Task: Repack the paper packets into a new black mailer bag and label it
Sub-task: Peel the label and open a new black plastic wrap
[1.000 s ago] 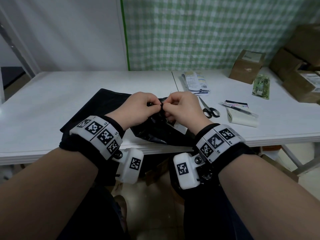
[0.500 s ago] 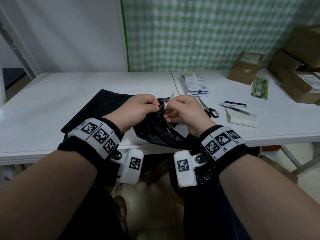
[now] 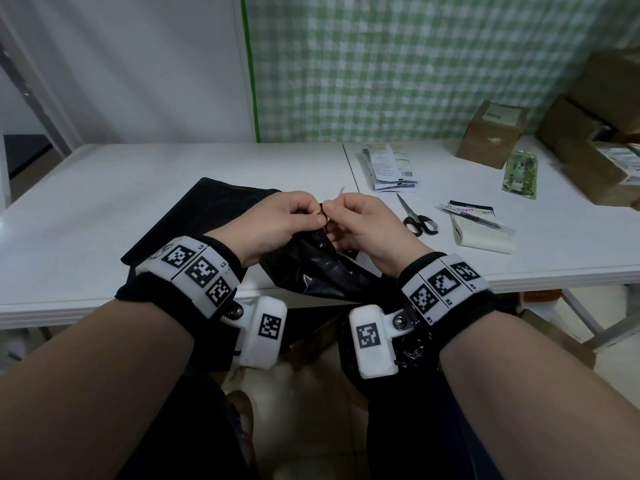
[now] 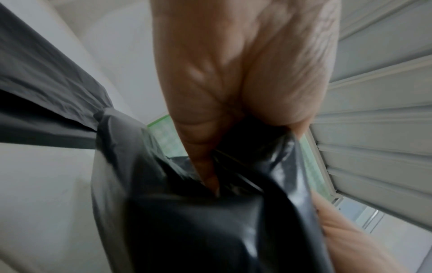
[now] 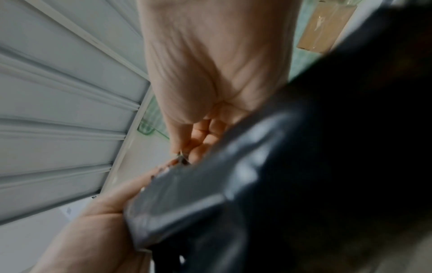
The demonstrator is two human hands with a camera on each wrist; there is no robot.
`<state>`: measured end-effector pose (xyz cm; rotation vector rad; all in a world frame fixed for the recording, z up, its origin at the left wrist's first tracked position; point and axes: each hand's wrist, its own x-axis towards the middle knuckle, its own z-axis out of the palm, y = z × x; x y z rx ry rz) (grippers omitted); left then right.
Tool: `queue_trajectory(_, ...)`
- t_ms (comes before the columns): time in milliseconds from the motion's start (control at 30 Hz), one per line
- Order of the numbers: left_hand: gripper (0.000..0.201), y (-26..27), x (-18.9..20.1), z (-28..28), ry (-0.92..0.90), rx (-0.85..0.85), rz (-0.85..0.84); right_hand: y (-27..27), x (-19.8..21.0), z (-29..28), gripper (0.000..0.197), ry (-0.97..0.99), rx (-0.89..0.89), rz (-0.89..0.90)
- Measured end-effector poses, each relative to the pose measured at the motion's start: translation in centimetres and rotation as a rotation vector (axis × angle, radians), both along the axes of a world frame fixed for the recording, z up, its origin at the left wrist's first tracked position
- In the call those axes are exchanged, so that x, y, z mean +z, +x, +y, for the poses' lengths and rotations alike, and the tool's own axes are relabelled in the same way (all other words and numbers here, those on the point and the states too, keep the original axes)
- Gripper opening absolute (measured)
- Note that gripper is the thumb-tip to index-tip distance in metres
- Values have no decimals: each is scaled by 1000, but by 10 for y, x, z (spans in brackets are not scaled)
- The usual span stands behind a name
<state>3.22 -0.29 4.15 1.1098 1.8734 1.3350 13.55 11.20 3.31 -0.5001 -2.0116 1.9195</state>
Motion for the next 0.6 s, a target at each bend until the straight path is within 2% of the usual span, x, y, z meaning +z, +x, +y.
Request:
queue_trajectory(167,22,0,-1,-2,67,-69,-262,1,-2,0,25,-124,52,32)
queue_trajectory(400,21,-3,-2,-5,182,-82,-435,2,0,5,23,-369,78,119)
queue_trajectory(500,20,-6,-4,-5,211,-60,-455,2,-2,7,21,-475,47,156)
queue_trajectory(600,13,-9,-7,-3,158,-17,-338,2,2,5,32,-411,-1,78)
